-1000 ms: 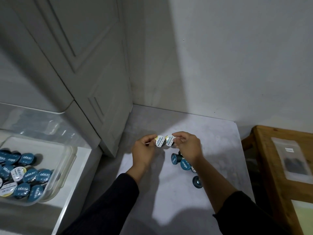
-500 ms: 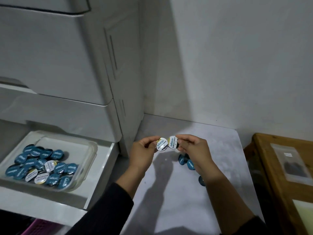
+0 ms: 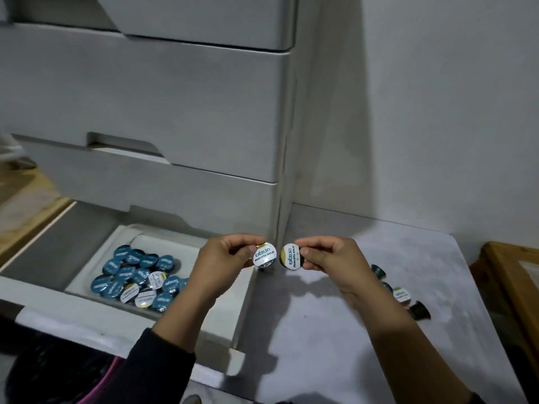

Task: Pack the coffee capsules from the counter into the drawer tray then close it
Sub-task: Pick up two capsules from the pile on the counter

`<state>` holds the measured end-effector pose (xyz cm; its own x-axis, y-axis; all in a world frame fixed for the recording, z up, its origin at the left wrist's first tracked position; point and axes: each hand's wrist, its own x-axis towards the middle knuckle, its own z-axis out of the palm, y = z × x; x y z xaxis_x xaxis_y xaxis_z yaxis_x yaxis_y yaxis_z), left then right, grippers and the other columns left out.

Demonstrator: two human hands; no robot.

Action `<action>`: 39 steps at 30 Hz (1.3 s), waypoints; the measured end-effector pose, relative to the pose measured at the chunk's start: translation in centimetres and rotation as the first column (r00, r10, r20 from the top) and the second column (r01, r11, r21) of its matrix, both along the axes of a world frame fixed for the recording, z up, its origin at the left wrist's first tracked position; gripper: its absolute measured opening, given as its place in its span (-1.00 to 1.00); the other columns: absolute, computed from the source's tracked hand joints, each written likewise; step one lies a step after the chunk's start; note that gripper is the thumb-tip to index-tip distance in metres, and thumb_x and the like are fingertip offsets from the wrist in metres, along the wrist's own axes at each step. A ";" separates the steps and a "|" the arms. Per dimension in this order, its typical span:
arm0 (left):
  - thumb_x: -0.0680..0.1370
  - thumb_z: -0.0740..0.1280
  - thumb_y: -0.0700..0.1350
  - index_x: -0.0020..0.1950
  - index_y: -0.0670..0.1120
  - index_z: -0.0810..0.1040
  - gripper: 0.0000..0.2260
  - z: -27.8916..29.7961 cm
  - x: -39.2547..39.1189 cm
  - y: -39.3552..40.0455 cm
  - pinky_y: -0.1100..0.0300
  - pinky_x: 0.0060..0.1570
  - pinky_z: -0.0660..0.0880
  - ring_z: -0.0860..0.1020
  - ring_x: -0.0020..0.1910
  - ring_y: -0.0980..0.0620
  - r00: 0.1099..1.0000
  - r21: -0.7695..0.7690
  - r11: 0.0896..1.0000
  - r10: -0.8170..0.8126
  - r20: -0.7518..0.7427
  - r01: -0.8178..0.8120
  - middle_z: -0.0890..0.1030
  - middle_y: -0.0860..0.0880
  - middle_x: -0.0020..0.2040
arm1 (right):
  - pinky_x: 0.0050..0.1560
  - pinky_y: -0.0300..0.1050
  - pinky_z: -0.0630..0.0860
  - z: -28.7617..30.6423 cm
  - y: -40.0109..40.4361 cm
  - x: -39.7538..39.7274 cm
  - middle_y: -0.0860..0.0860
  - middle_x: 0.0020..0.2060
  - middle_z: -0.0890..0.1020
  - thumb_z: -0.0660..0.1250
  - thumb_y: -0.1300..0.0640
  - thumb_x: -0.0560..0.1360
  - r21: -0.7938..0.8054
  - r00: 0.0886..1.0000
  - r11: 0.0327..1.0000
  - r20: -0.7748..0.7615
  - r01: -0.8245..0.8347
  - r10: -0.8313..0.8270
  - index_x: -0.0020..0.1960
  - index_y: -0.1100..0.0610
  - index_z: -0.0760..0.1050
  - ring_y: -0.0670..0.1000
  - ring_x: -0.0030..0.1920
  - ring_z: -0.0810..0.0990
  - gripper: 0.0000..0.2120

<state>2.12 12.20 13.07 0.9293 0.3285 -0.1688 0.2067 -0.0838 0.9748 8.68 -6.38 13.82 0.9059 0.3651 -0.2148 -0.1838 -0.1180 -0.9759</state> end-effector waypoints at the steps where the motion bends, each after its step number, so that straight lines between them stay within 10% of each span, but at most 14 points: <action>1: 0.52 0.30 -0.29 -0.11 0.02 0.68 -0.75 0.0 -0.6 1.5 0.25 -0.04 0.59 0.66 -0.08 0.04 1.000 -0.020 1.000 0.016 0.003 -0.015 0.71 -0.02 -0.10 | -0.28 -0.36 0.57 0.0 1.5 -0.6 0.04 -0.29 0.67 0.30 0.39 0.46 0.004 1.000 1.000 -0.010 -0.017 0.017 -0.11 0.14 0.63 -0.07 -0.34 0.59 -0.79; 19: 0.52 0.28 -0.30 -0.05 -0.08 0.64 -0.82 -5.5 -0.7 28.7 0.28 -0.32 0.50 0.56 -0.28 0.09 0.964 -0.023 0.990 0.132 -0.231 -0.141 0.65 -0.04 -0.14 | -0.15 -0.25 0.62 -5.7 29.8 -5.0 0.10 -0.17 0.67 0.33 0.37 0.46 -0.125 0.954 0.986 -0.264 0.110 -0.140 -0.19 0.13 0.61 0.01 -0.19 0.65 -0.82; 25: 0.48 0.33 -0.28 -0.26 0.05 0.63 -0.75 -7.4 -0.3 30.0 0.00 0.10 0.57 0.65 -0.08 -0.04 0.955 -0.061 0.994 0.074 -0.288 -0.096 0.69 -0.07 -0.11 | 0.09 -0.06 0.59 -5.9 31.7 -4.4 0.16 -0.06 0.66 0.28 0.38 0.48 -0.150 0.935 0.967 -0.258 0.208 -0.241 -0.15 0.15 0.60 0.14 -0.01 0.64 -0.81; 39: 0.51 0.33 -0.22 -0.13 0.00 0.64 -0.86 -6.5 0.3 27.8 0.23 -0.09 0.55 0.61 -0.12 0.06 0.956 0.011 0.999 -0.040 -0.291 0.045 0.67 -0.01 -0.14 | -0.01 -0.07 0.56 -6.1 28.9 -2.9 0.18 -0.06 0.66 0.28 0.35 0.49 -0.197 0.898 0.926 -0.246 0.322 -0.364 -0.18 0.11 0.58 0.13 0.01 0.63 -0.80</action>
